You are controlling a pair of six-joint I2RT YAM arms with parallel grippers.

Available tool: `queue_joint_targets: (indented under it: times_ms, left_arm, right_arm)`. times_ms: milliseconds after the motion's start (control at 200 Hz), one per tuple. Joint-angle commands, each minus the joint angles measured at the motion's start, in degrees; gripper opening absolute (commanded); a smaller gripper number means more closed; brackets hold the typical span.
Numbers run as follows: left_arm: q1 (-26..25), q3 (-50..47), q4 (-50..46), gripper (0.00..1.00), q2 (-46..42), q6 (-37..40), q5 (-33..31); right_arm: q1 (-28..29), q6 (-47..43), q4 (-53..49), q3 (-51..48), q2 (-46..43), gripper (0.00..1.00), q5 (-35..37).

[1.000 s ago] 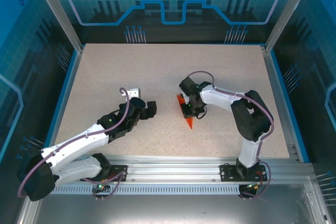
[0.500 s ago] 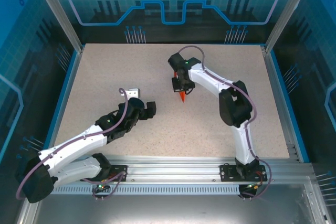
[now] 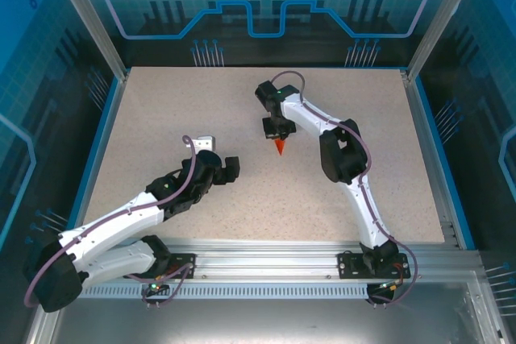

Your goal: Fold a paper plane with a square sheet of paper (fold left side to right side)

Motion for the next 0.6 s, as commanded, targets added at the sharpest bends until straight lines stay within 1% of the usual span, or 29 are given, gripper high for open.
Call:
queue_joint_targets:
  times_ms: [0,95,195,420,595]
  left_arm:
    - [0.4,1.1,-1.1,0.99,-0.7,1.1,0.7]
    - [0.4,1.3,-1.3,0.98,-0.7,1.2,0.7]
    - [0.4,1.7,-1.6,0.98,-0.7,1.4,0.6]
    - [0.4,2.4,-2.2,0.98,-0.7,1.9,-0.6]
    - [0.4,3.1,-2.6,0.98,-0.1,2.7,-3.1]
  right_arm:
    - [-0.6,-0.7,-2.3,1.6,1.5,0.1,-0.4]
    - [-0.5,-1.0,-2.5,1.6,0.9,0.14,-0.6]
    - [-0.3,-1.7,-2.9,1.7,-0.4,0.2,-0.4]
    - [1.0,-2.9,-3.8,-0.6,-5.4,0.29,2.4]
    - [2.4,-3.4,-3.5,-5.6,-14.0,0.39,2.8]
